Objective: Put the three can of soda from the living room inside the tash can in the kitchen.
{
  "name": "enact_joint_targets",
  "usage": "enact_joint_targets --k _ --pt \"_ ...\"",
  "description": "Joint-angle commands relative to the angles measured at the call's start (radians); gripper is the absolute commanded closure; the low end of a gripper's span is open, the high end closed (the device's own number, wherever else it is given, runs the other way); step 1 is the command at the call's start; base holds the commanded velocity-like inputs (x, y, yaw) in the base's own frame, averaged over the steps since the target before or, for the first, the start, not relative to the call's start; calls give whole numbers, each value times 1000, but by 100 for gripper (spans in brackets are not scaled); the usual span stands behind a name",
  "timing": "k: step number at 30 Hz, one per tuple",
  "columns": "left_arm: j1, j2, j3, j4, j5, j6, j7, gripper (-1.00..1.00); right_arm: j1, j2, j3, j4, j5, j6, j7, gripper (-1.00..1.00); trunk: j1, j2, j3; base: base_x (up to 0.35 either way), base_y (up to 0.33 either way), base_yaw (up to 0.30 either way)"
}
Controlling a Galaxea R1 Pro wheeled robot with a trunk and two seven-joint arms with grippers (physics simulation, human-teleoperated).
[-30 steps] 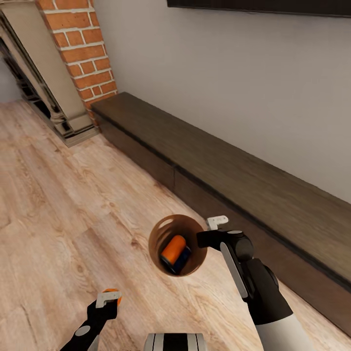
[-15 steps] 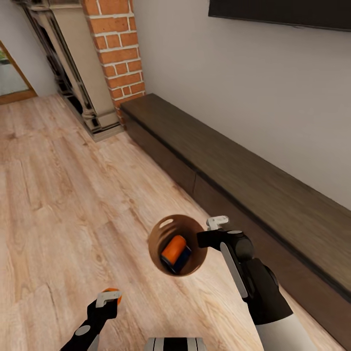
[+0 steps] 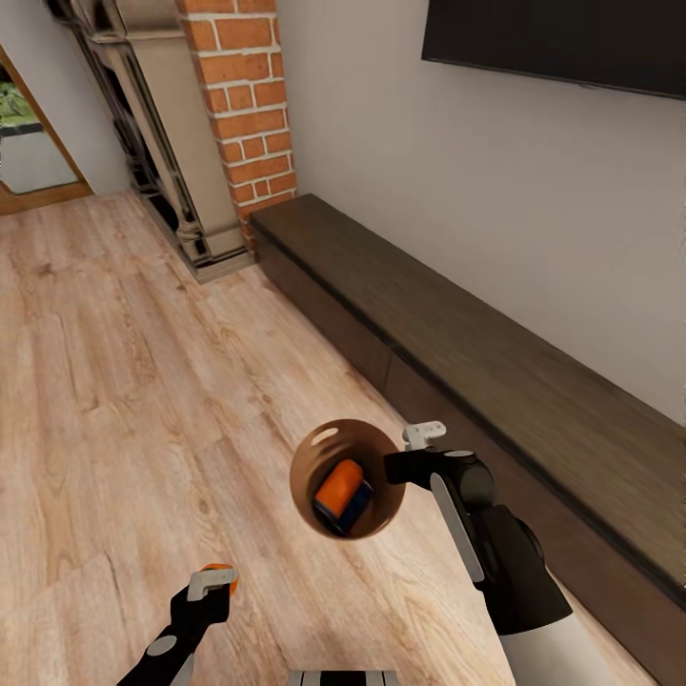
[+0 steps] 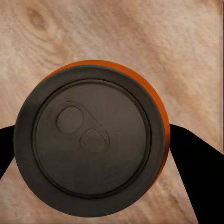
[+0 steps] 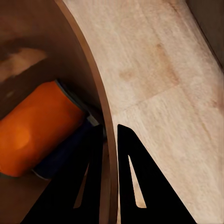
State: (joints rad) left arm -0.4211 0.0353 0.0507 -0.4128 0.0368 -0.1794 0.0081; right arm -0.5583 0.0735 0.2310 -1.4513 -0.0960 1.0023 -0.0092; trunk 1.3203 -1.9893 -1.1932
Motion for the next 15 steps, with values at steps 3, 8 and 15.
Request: enact_joint_targets --k 3,8,15 --pt "-1 0 0 0 0 0 0 100 0 0 0 0 -20 -1 5 100 -12 21 14 0 0 0" --pt "0 0 0 0 0 0 0 100 0 0 -1 0 -20 -1 5 100 -31 56 33 0 0 0" --pt "-1 0 0 0 0 0 0 100 1 -1 -1 0 -19 -1 5 100 -58 105 56 0 0 0"
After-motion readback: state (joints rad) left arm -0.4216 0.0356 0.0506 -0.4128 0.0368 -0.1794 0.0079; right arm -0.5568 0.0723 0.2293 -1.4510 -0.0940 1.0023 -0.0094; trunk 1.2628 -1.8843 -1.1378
